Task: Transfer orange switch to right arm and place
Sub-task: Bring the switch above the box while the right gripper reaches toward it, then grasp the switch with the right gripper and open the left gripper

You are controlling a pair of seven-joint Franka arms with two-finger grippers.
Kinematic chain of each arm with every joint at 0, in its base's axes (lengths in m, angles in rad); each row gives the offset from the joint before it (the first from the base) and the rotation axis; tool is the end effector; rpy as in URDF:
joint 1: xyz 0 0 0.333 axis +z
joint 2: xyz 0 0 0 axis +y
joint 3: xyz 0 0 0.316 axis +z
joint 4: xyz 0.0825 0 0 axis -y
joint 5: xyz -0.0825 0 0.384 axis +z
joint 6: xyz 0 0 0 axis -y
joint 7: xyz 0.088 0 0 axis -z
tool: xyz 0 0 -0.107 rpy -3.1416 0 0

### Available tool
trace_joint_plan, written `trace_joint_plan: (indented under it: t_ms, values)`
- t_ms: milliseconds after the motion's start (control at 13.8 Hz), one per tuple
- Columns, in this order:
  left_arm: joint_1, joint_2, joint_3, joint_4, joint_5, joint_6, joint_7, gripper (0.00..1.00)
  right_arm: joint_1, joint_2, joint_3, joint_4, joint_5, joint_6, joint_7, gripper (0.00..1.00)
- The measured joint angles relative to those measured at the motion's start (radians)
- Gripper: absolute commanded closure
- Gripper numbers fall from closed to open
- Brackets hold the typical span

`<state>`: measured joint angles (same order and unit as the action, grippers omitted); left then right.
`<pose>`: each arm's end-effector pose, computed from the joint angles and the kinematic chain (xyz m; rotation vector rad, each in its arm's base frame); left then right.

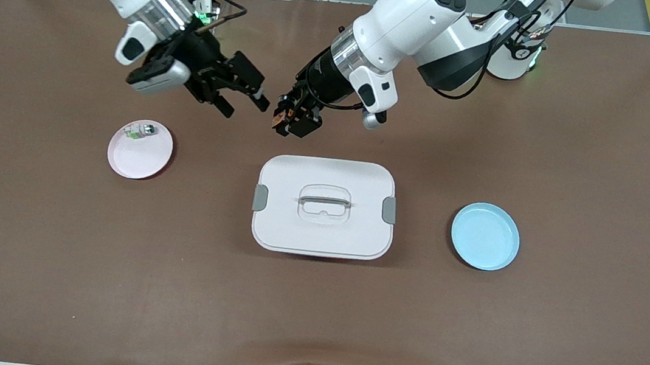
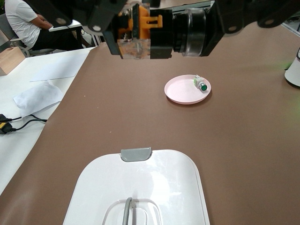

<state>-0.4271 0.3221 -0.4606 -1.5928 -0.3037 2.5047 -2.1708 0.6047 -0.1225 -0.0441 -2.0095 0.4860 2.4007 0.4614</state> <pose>0.4726 -0.5093 0.5342 1.7825 1.7248 -0.4591 0.4759 0.3015 0.5665 -2.5061 0.2239 -0.3043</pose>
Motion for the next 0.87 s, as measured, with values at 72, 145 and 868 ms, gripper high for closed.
trace_joint_plan:
  t_ms: [72,145,868]
  values:
    - [0.0,0.0,0.0,0.0,0.0,0.001,0.0,0.89,0.012,0.008,0.0,0.0,0.0,0.0,-0.009,0.0]
    - [0.0,0.0,0.0,0.0,0.0,0.002,0.0,0.89,0.023,0.015,-0.001,0.0,0.0,0.001,-0.017,0.0]
    - [0.0,0.0,0.0,0.002,0.0,0.004,0.0,0.89,0.066,0.039,-0.001,0.013,0.002,0.02,-0.022,0.0]
